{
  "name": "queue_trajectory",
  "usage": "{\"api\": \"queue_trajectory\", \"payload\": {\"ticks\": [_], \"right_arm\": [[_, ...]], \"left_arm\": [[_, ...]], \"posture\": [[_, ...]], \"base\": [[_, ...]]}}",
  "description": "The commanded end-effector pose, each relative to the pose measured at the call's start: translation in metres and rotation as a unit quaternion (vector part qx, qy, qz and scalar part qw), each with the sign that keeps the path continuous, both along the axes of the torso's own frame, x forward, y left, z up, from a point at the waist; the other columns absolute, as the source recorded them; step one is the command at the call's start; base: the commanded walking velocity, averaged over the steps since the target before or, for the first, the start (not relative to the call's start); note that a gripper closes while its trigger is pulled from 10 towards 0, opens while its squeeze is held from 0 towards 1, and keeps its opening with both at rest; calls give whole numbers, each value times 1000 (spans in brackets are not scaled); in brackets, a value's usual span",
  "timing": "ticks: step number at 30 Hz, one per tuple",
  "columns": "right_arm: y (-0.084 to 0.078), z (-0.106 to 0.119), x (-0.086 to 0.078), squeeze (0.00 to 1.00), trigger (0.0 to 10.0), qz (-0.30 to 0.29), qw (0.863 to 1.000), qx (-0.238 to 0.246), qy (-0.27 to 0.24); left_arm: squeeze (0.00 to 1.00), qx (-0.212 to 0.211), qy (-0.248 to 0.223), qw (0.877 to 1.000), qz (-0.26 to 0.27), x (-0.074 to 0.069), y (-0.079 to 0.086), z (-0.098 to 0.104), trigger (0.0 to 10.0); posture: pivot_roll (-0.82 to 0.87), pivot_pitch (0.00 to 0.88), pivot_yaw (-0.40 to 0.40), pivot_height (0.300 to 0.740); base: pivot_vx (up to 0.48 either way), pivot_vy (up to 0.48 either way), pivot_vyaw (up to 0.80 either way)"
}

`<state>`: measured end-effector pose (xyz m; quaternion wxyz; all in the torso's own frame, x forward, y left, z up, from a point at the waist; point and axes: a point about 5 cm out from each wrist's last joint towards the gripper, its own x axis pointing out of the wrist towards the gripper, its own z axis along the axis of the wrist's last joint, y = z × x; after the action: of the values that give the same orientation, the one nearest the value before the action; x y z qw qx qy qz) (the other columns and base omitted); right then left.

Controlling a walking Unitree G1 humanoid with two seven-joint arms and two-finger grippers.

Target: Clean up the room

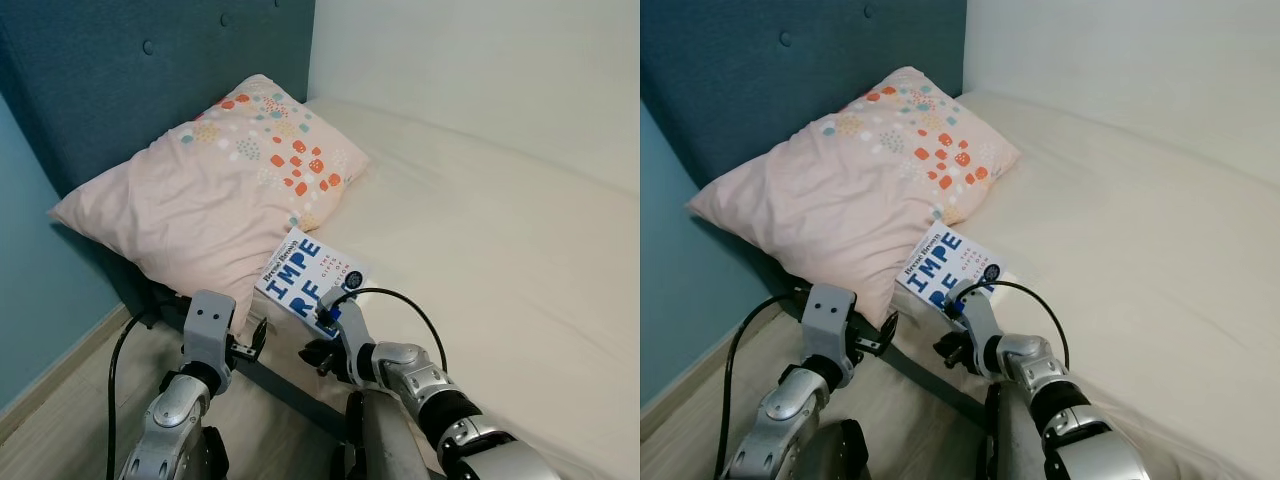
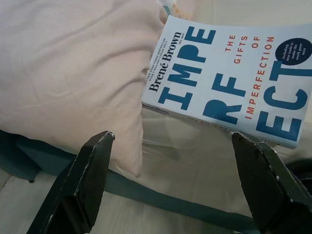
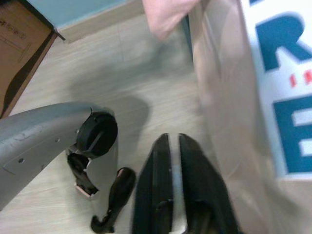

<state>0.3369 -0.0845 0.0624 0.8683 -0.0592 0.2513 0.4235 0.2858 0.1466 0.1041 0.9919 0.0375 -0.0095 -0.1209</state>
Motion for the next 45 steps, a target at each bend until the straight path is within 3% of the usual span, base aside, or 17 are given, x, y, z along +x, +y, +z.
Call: {"api": "queue_trajectory", "payload": {"ticks": [1, 5, 6, 11, 13, 19, 22, 26, 31, 35, 39, 45], "right_arm": [[0, -3, 0, 0, 0, -13, 1000, 0, 15], [0, -2, 0, 0, 0, -15, 1000, -5, 14], [-2, -2, 2, 0, 10000, -20, 1000, -18, 9], [-9, 3, 10, 0, 10000, -54, 997, -50, -23], [-16, 6, 15, 0, 10000, -79, 995, -54, -37], [-24, 8, 18, 0, 10000, -102, 992, -59, -47], [-33, 13, 23, 0, 10000, -139, 986, -63, -67], [-35, 15, 24, 0, 10000, -151, 985, -57, -66], [-28, 14, 22, 0, 10000, -118, 990, -53, -58], [-29, 14, 22, 0, 10000, -125, 989, -54, -60], [-22, 9, 17, 0, 10000, -87, 995, -29, -25], [-17, 1, 10, 0, 10000, -59, 997, -40, -9]], "left_arm": [[0, 6, 2, 1000, 3, -4, 3, -1, 10000], [0, 6, 2, 1000, 4, -4, 3, -2, 10000], [0, 6, 2, 1000, 5, -5, 3, -2, 10000], [0, -4, -2, 1000, -2, -6, 2, 0, 10000], [0, -27, -15, 999, -43, -10, -7, 5, 10000], [0, -45, -27, 993, -102, -16, -20, 10, 10000], [0, -50, -29, 982, -182, -26, -37, 13, 10000], [0, -53, -27, 976, -211, -30, -43, 14, 10000], [0, -55, -18, 968, -244, -35, -48, 13, 10000], [0, -50, -18, 969, -243, -35, -46, 13, 10000], [0, -50, -17, 968, -246, -36, -45, 13, 10000], [0, -50, -15, 964, -261, -39, -46, 15, 10000]], "posture": [[55, 246, -100, 552], [55, 246, -100, 552], [55, 246, -100, 552], [54, 244, -104, 552], [52, 243, -102, 552], [52, 242, -97, 552], [51, 240, -94, 552], [52, 239, -93, 552], [54, 239, -95, 552], [55, 238, -96, 552], [56, 240, -97, 552], [62, 250, -103, 552]], "base": [[0, 0, 0], [0, 0, 0], [0, 0, 0], [0, 0, 0], [0, 0, 0], [0, 0, 0], [0, 0, 0], [0, 0, 0], [0, 0, 0], [0, 0, 0], [0, 0, 0], [0, 0, 0]]}}
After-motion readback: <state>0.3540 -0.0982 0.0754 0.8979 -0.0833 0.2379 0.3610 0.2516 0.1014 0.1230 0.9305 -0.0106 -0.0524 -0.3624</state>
